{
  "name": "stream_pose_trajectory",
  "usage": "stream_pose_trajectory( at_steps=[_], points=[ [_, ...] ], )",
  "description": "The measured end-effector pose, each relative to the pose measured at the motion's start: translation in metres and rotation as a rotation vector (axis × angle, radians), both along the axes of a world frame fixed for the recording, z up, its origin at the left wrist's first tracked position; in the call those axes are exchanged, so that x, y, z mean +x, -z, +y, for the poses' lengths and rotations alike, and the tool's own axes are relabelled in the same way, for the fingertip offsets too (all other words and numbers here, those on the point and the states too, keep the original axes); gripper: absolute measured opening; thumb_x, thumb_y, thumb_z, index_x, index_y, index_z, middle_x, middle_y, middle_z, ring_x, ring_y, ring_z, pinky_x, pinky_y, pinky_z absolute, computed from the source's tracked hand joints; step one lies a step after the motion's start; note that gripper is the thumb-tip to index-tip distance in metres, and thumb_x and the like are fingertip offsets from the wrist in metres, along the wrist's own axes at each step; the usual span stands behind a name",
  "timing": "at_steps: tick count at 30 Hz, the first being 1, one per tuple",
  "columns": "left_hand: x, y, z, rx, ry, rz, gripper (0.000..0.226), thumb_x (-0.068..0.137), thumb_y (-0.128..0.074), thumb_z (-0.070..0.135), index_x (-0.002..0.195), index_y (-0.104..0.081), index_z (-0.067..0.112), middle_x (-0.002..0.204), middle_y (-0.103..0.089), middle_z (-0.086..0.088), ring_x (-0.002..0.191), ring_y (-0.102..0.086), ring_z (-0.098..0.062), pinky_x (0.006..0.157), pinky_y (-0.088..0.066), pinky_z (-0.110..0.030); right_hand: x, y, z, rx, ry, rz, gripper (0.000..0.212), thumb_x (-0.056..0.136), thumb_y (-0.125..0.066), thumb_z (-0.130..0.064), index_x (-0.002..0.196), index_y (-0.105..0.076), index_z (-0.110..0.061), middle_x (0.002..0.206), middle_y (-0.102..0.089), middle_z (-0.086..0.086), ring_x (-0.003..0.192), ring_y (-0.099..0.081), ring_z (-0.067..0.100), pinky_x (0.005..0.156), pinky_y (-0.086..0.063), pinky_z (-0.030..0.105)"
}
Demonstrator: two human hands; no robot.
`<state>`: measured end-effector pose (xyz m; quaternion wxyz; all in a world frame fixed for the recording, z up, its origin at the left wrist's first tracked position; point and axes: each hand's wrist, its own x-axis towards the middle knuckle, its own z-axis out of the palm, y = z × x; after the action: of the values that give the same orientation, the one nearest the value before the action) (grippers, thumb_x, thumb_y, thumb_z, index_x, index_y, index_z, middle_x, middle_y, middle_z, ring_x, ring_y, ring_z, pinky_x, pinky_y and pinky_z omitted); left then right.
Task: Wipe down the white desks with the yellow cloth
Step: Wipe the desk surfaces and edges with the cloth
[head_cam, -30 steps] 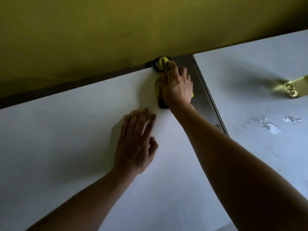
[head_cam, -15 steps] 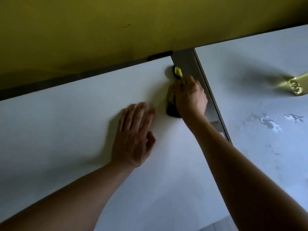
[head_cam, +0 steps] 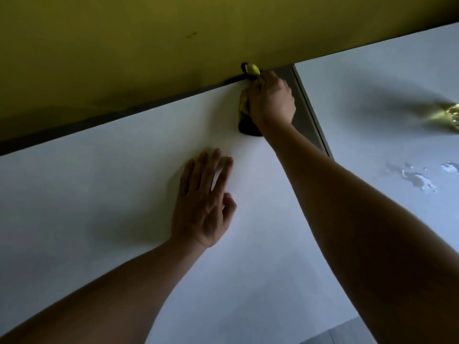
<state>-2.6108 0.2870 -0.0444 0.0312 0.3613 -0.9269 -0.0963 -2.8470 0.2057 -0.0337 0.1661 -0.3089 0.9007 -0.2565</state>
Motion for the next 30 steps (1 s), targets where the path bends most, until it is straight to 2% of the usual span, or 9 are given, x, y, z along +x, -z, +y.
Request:
stream_pose_trajectory(
  at_steps=[5,11,14,16,21,25,30],
  points=[
    [0.001,0.0,0.003,-0.015,0.0,0.006,0.07,0.095,-0.044,0.027,0.163,-0.03,0.016,0.169,-0.025,-0.013,0.156,-0.025,-0.036,0.126,-0.02,-0.055,0.001,0.004,0.012,-0.013,0.021,0.003,0.028,0.097,-0.044,-0.036,0.114,-0.06,-0.022,0.11,-0.062,0.007,0.097,-0.06,0.032,0.078,-0.05,0.042],
    [0.002,-0.004,0.002,-0.014,0.023,0.054,0.067,0.094,-0.042,0.032,0.158,-0.04,0.013,0.166,-0.032,-0.016,0.154,-0.027,-0.039,0.125,-0.021,-0.056,0.03,0.002,0.133,0.017,0.04,0.012,0.025,0.097,-0.048,-0.039,0.114,-0.057,-0.023,0.095,-0.051,0.003,0.078,-0.049,0.025,0.065,-0.039,0.035],
    [0.0,-0.004,0.003,-0.015,0.011,0.069,0.067,0.091,-0.047,0.029,0.156,-0.043,0.011,0.165,-0.034,-0.017,0.153,-0.029,-0.04,0.124,-0.023,-0.058,0.049,-0.002,0.201,0.041,0.057,0.015,0.022,0.098,-0.052,-0.036,0.116,-0.059,-0.025,0.095,-0.05,0.001,0.077,-0.051,0.028,0.065,-0.04,0.035],
    [-0.001,-0.004,0.003,-0.025,0.006,0.071,0.067,0.091,-0.048,0.028,0.156,-0.044,0.011,0.164,-0.035,-0.017,0.153,-0.03,-0.04,0.124,-0.023,-0.058,0.057,-0.002,0.217,0.075,0.079,0.018,0.022,0.097,-0.053,-0.032,0.117,-0.058,-0.026,0.099,-0.051,0.002,0.081,-0.054,0.032,0.065,-0.042,0.037],
    [-0.001,-0.002,0.0,-0.034,0.014,0.085,0.067,0.092,-0.049,0.028,0.156,-0.043,0.011,0.164,-0.035,-0.018,0.153,-0.031,-0.041,0.124,-0.022,-0.058,0.048,0.0,0.156,0.086,0.109,0.052,0.027,0.097,-0.047,-0.034,0.12,-0.055,-0.023,0.106,-0.053,0.008,0.09,-0.058,0.036,0.07,-0.043,0.039],
    [0.002,-0.002,0.0,-0.055,0.032,0.066,0.067,0.093,-0.048,0.029,0.158,-0.04,0.013,0.166,-0.033,-0.016,0.152,-0.03,-0.04,0.126,-0.019,-0.055,0.031,0.0,0.095,0.061,0.054,0.057,0.036,0.098,-0.045,-0.035,0.131,-0.05,-0.022,0.11,-0.055,0.009,0.095,-0.059,0.031,0.074,-0.047,0.041],
    [0.003,-0.002,0.003,-0.052,0.031,0.059,0.067,0.093,-0.047,0.03,0.158,-0.039,0.015,0.166,-0.032,-0.016,0.153,-0.029,-0.039,0.127,-0.016,-0.051,0.029,0.0,0.101,0.054,0.046,0.038,0.033,0.099,-0.044,-0.034,0.128,-0.053,-0.021,0.109,-0.056,0.008,0.095,-0.061,0.031,0.072,-0.044,0.038]
  ],
)
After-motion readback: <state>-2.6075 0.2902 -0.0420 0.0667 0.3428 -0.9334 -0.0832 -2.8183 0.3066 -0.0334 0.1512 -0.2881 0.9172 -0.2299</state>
